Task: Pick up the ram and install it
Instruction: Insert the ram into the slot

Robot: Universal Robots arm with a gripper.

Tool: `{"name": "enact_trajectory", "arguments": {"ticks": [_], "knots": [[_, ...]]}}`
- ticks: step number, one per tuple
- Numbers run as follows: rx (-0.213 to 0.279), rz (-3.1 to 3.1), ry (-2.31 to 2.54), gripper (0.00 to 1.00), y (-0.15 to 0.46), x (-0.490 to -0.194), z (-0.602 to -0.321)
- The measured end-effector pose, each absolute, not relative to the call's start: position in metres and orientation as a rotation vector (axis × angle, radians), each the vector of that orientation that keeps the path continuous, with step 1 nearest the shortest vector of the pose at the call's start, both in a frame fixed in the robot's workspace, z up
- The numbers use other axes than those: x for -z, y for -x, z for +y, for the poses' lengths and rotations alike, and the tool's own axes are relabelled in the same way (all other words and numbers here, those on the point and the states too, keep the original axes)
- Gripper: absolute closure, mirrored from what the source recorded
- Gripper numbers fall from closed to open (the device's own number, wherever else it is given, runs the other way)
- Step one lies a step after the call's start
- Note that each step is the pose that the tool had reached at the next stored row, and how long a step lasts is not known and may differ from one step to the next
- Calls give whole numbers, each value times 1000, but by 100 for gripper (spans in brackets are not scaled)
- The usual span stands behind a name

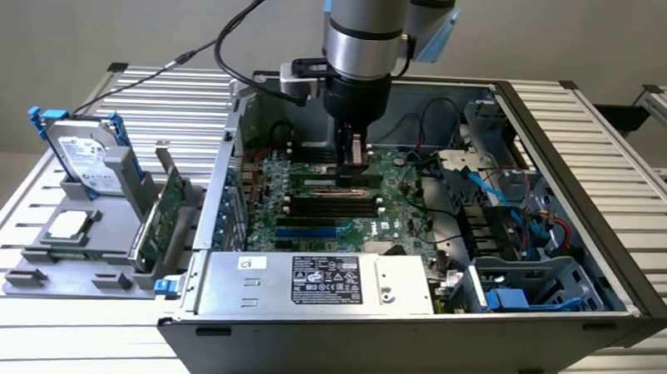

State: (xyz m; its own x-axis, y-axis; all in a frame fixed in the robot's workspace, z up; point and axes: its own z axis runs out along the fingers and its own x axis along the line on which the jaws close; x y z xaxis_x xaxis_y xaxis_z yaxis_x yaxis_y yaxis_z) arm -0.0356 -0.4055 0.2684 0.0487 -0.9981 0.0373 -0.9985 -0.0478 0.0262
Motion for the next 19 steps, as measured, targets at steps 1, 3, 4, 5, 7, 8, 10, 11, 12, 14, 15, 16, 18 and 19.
{"name": "enact_trajectory", "arguments": {"ticks": [1,3,4,5,7,8,10,11,12,14,15,16,18,19], "knots": [[-15,-2136,-2241,86,35,-268,-406],[-18,-2135,-2240,86,31,-265,-406],[-18,-2135,-2239,86,29,-263,-406],[-18,-2136,-2239,86,28,-261,-406],[-18,-2142,-2232,86,27,-257,-406],[-18,-2148,-2227,86,27,-256,-406],[-18,-2158,-2217,86,27,-252,-406],[-18,-2161,-2213,86,27,-250,-406],[-18,-2163,-2211,86,27,-248,-406],[-20,-2162,-2209,86,28,-245,-406],[-21,-2162,-2209,86,29,-243,-406],[-22,-2161,-2209,86,30,-241,-406],[-24,-2161,-2208,86,31,-238,-406],[-25,-2160,-2207,86,31,-236,-406]]}}
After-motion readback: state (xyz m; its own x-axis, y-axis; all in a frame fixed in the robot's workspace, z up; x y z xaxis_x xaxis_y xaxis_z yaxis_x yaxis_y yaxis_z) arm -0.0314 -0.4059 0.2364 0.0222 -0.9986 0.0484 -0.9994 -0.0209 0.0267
